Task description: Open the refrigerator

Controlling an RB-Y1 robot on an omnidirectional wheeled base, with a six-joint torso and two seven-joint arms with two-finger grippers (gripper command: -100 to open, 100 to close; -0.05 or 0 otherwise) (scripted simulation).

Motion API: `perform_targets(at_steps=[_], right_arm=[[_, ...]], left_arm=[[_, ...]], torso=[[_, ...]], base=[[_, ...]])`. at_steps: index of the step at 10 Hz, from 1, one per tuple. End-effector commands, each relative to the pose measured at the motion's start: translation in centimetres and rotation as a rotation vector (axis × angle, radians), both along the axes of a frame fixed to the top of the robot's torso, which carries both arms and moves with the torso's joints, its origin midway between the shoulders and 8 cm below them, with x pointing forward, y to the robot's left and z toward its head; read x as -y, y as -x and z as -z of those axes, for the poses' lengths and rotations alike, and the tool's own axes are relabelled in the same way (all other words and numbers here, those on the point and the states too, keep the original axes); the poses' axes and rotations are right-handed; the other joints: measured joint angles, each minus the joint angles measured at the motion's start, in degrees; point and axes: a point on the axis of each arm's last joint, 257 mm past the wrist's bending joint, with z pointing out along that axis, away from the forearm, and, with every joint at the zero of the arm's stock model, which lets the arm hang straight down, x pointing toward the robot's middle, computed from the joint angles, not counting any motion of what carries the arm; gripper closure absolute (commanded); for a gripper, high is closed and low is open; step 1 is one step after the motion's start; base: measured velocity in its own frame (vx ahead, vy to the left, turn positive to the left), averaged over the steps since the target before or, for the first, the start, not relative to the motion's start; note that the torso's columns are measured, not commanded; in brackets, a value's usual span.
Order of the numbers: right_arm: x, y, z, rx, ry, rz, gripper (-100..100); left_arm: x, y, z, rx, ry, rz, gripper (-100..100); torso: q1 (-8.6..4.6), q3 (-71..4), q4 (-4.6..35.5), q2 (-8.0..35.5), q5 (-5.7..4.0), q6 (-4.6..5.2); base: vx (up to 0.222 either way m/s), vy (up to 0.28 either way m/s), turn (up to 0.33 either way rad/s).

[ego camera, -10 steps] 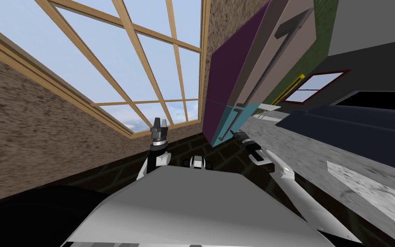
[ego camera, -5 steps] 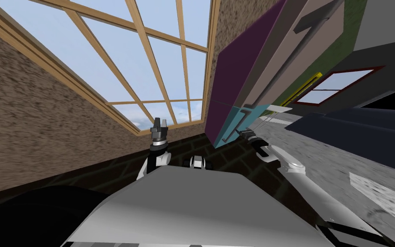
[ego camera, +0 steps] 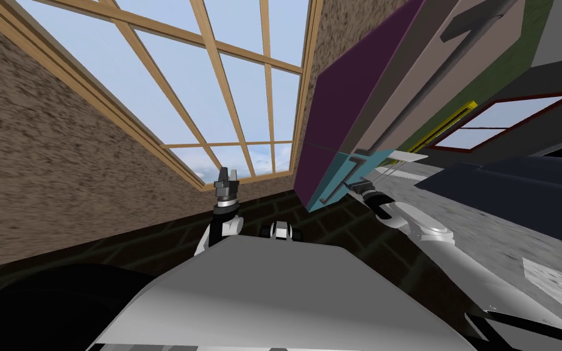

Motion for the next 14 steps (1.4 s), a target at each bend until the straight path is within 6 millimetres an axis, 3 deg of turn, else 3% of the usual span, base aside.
perform_targets(at_steps=[1, 5, 6, 9, 11, 12, 14], right_arm=[[2.5, -0.2, -2.0, -0.003, 0.098, 0.039, -100], [7.3, -0.4, -6.9, -0.002, 0.305, 0.118, -100], [7.3, -0.4, -6.9, -0.002, 0.305, 0.118, -100], [9.2, -0.4, -9.5, 0.001, 0.396, 0.153, -100], [8.9, -0.3, -8.8, -0.002, 0.382, 0.148, -100], [8.9, -0.3, -8.8, -0.002, 0.382, 0.149, 100], [5.9, -1.2, -8.9, 0.012, 0.38, 0.077, 100]], left_arm=[[0.0, 0.0, 0.0, 0.0, 0.0, 0.0, 0], [0.0, 0.0, 0.0, 0.0, 0.0, 0.0, 0], [0.0, 0.0, 0.0, 0.0, 0.0, 0.0, 0], [0.0, 0.0, 0.0, 0.0, 0.0, 0.0, 0], [0.0, 0.0, 0.0, 0.0, 0.0, 0.0, 0], [0.0, 0.0, 0.0, 0.0, 0.0, 0.0, 0], [0.0, 0.0, 0.0, 0.0, 0.0, 0.0, 0]], torso=[[0.07, 0.0, 0.0, 0.0, 0.01, -0.02], [0.05, 0.0, 0.0, 0.0, 0.02, 0.0], [0.04, 0.0, 0.0, 0.0, 0.0, 0.02], [0.0, 0.0, 0.0, 0.0, 0.0, -0.01], [0.05, 0.0, 0.0, 0.0, 0.03, -0.03], [0.03, 0.0, 0.0, 0.0, 0.02, -0.02], [-0.31, 0.0, -0.1, 0.1, -0.13, -0.19]], base=[[0.006, 0.043, 0.048], [0.012, 0.04, 0.078], [0.006, 0.029, 0.017], [0.002, 0.022, 0.043], [0.001, 0.004, -0.001], [0.001, -0.005, -0.025], [-0.135, -0.203, 0.014]])
